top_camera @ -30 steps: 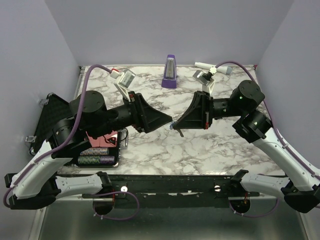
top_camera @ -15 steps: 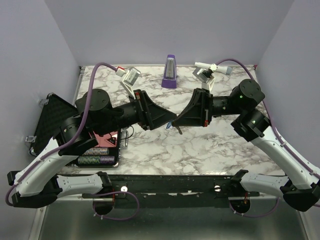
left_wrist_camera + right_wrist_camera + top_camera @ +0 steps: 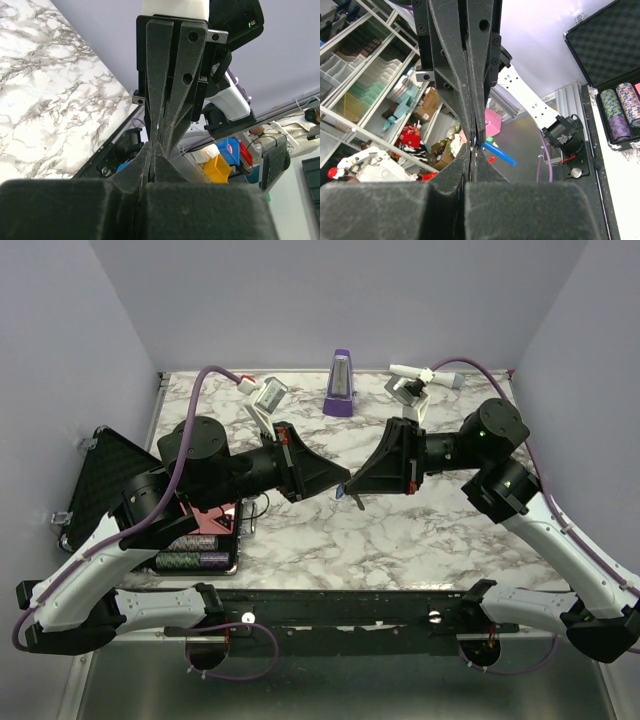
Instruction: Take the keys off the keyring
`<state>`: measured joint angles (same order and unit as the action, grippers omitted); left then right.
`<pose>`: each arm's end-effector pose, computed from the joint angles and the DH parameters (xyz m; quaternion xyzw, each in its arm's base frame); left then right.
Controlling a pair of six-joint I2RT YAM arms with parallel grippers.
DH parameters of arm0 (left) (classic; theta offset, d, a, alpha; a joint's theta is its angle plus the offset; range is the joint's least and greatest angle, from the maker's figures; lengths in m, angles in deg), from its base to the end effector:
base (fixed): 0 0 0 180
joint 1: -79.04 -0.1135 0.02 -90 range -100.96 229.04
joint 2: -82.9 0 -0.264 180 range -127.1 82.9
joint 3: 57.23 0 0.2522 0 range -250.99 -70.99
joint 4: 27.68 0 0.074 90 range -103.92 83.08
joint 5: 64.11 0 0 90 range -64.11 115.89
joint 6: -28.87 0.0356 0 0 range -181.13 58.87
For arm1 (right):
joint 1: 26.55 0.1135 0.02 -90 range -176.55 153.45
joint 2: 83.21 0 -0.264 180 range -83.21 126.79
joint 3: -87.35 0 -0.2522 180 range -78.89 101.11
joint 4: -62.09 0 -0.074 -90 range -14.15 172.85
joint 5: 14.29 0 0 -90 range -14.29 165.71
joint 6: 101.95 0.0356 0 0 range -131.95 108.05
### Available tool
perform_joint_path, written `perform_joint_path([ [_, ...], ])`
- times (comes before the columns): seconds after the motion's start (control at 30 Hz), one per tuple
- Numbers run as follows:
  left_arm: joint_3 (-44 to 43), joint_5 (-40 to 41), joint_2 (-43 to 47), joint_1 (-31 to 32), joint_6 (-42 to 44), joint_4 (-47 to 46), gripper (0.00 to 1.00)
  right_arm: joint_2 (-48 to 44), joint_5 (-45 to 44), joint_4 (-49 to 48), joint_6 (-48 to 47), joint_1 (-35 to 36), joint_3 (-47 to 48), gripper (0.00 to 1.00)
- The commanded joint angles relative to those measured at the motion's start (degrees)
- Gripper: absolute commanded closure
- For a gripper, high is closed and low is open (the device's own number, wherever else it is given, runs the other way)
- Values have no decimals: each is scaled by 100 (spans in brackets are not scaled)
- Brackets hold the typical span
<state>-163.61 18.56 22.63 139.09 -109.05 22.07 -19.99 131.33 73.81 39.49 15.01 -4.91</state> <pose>0.0824 -0.1522 0.5176 0.1204 0.7190 -0.5798 0.3638 0.1468 0.1694 0.4747 -0.3157 0.5812 0.7018 0.2647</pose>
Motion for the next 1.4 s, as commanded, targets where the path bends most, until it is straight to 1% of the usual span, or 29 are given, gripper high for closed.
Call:
perform_joint_path([
  [0.0,-151,-120,7,-11,72,198,100,-12,151,-24,-46,10,170,99],
  [0.1,-309,-23,-81,-11,107,408,100,6,274,-7,-29,10,170,99],
  [0.2,-598,-119,-274,-11,256,663,100,58,502,-33,50,10,214,99],
  [0.33,-872,-102,-415,-20,380,927,100,120,573,64,59,10,188,99],
  [0.43,-1082,-180,-520,-11,520,1093,100,103,722,-216,321,10,21,99],
  [0.5,-1424,-504,-774,-11,730,1444,100,129,924,-489,577,10,-76,99],
  [0.57,-1924,-759,-1178,15,1029,2006,100,155,1065,-508,622,10,-67,99],
  [0.67,-2391,-849,-1592,199,1407,2544,100,217,1214,-551,692,10,-67,97],
  [0.77,-2577,-901,-1803,331,1566,2782,100,261,1460,-980,1016,10,-129,99],
  [0.83,-2586,-1094,-1909,349,1619,2791,100,313,1601,-1149,1131,10,-147,99],
  [0.93,-2647,-1611,-2146,349,1742,2878,100,410,1873,-1140,1166,-7,-76,99],
  [1.03,-2963,-2095,-2523,358,1952,3229,100,498,2172,-1062,1175,10,-15,99],
  [1.17,-3437,-2395,-2989,376,2260,3835,100,560,2445,-1009,1149,10,-15,99],
  [1.3,-3789,-2580,-3385,376,2340,4424,100,621,2647,-1000,1096,10,38,99],
  [1.33,-3842,-2606,-3482,384,2349,4539,100,647,2708,-1008,1096,10,55,99],
  [1.37,-3721,-2720,-3483,376,2305,4523,100,674,2753,-1009,1079,10,73,99],
])
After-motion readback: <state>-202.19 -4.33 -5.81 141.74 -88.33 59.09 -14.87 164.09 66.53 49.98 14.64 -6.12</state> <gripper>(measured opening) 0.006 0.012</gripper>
